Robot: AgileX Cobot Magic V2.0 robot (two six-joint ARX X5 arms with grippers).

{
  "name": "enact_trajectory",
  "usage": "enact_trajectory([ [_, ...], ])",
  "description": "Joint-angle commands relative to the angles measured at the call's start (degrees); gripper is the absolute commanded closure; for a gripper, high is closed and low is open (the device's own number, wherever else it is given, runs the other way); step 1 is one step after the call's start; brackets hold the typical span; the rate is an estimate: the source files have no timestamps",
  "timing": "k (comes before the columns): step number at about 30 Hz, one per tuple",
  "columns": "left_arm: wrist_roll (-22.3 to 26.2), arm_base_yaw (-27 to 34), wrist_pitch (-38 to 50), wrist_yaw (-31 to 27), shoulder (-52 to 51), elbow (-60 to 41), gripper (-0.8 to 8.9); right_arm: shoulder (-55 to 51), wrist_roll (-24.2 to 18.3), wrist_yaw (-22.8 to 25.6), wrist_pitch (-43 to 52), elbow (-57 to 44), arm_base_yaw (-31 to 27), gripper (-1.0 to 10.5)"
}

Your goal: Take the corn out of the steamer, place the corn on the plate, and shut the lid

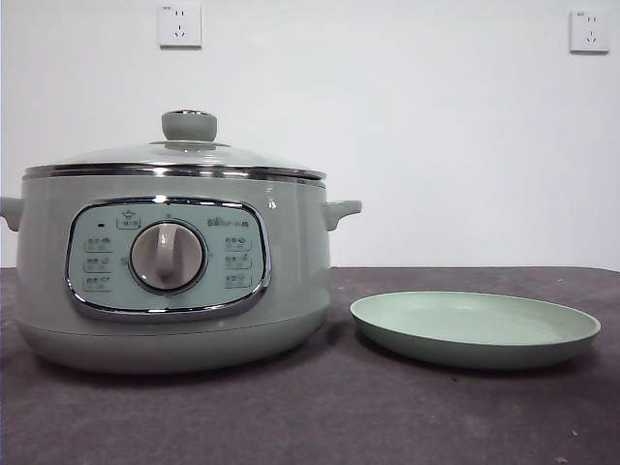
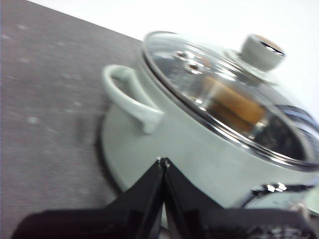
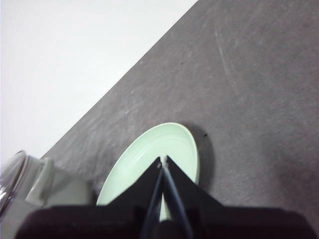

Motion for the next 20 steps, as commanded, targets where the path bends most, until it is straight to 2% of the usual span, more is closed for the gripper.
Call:
enact_trajectory([
  [1, -1.3, 0.2, -1.0, 1.6, -0.1, 1.0, 8.21, 0.1, -1.0, -1.4, 0.0, 0.9, -0.1, 9.5],
  [9, -1.3, 0.2, -6.3, 1.7, 1.6, 11.0, 8.22, 5.9, -9.3, -5.2, -1.7, 10.2, -0.1, 9.6],
  [16, -0.6, 0.2, -7.0, 2.2, 10.4, 20.2, 8.22, 17.2, -17.6, -8.6, -4.4, 21.8, -0.1, 9.6],
  [20, 3.9, 0.2, -7.4, 5.6, 17.8, 25.8, 8.22, 24.7, -21.1, -13.3, -5.8, 29.1, -0.1, 9.6],
])
